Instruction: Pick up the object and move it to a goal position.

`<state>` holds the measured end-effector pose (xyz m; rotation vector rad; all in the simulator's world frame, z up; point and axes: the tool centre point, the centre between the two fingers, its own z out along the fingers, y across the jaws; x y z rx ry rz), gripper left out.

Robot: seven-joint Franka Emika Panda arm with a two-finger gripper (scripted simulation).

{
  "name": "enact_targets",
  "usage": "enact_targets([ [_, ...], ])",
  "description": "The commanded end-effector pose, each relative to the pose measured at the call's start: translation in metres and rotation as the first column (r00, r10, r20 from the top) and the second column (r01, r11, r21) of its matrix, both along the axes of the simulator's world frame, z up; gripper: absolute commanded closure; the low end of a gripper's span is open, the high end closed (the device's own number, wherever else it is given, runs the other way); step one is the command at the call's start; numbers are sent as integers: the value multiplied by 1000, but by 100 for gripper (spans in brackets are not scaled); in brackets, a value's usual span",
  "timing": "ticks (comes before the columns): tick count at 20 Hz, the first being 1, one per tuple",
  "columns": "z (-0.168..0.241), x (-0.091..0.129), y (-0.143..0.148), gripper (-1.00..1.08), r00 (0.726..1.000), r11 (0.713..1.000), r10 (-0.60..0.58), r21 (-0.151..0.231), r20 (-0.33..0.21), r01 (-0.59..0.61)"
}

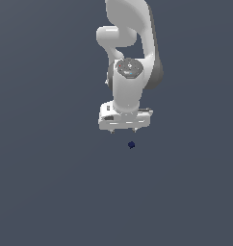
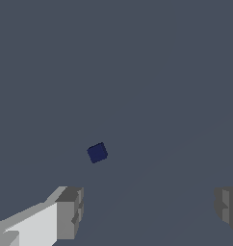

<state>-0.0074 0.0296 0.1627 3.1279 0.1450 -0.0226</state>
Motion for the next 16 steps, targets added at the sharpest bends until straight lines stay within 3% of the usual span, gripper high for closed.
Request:
enact_targets([
  [1,0,0,0,-92,1000,1000,0,0,0,0],
  [10,-8,-4,-26,-92,997,998,-64,-4,-31,64],
  [16,-11,-4,-24,-92,998,999,-50,-4,-30,49],
])
